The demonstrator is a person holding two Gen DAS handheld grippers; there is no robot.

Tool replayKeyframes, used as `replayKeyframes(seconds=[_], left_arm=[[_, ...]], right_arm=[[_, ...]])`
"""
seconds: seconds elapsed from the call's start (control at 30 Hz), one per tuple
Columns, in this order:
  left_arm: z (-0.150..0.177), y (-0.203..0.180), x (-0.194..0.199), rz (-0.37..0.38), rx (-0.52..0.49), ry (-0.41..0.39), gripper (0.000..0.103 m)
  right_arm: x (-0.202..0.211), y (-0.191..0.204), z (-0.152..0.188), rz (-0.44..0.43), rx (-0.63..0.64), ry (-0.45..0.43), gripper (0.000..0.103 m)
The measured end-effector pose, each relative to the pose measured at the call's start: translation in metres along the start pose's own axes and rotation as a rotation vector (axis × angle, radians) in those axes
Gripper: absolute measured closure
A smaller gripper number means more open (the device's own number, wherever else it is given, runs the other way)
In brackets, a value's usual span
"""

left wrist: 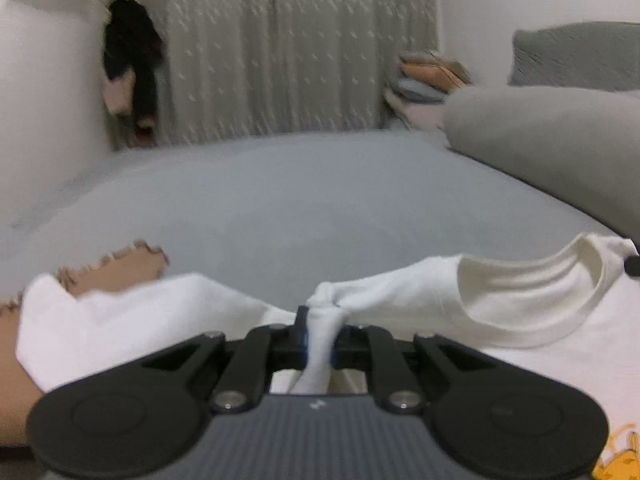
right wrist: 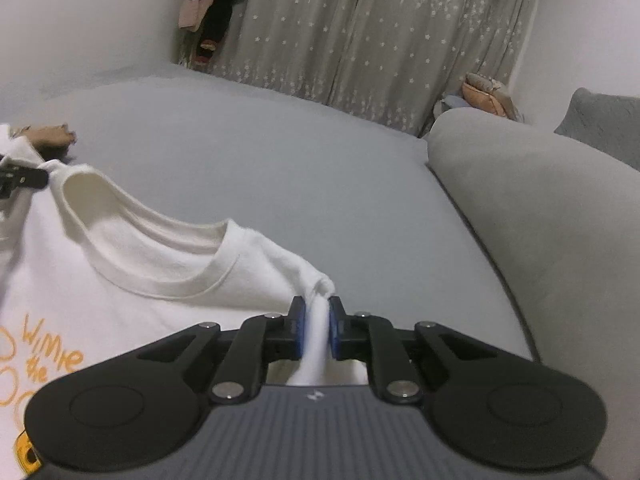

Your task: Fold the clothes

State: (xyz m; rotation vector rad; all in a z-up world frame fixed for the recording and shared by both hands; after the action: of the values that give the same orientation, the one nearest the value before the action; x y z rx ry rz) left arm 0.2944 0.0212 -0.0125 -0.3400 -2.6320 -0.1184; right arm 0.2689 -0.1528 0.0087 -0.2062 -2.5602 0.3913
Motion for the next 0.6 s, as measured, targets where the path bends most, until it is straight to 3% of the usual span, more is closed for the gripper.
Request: replayKeyframes(seconds=[0.1, 0.17, 0.27, 0.3, 0.4, 0.6], left_arm=[[-0.004, 0.002, -0.017, -0.051, 0.008, 0.012, 0.094], [-0.001, 0.001, -0.024, -0.068, 0.01, 0.038, 0.092], [0.003, -0.004, -0.029, -0.082, 0.0, 0.083, 0.077], [0.004, -0.006, -0.03, -0.087, -0.004, 0.098, 0.064], [0.0, -0.006, -0.018, -0.075, -0.013, 0.084, 0.04], [0.0, -0.006, 0.022, -0.004, 0.024, 0.083, 0.03]], right_arm=[[-0.02, 0.004, -0.014, 0.034, 0.006, -0.015, 0.09], [-0.034, 0.007, -0.019, 0.01, -0.018, 0.017, 0.089], [-0.044, 0.014, -0.02, -0.008, -0.021, 0.078, 0.08], [-0.043, 0.016, -0.02, -0.008, -0.027, 0.085, 0.072], [-0.027, 0.0, -0.018, -0.048, -0.1, 0.067, 0.049], [0.009, -0.051, 0.008, -0.034, -0.229, 0.084, 0.048]])
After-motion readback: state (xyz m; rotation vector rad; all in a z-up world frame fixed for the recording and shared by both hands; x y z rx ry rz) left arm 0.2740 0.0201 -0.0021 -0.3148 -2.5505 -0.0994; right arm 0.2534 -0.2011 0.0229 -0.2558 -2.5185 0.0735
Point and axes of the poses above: each gripper's, at about its wrist camera, not at the fingertips, and x roughly against the way its jaws point, y to its left, z to its underside, the point moved 1 cm from there along -x, roughly the way its jaws point, and after that the axes turned 7 degrees about z, right-handed, at the moved point
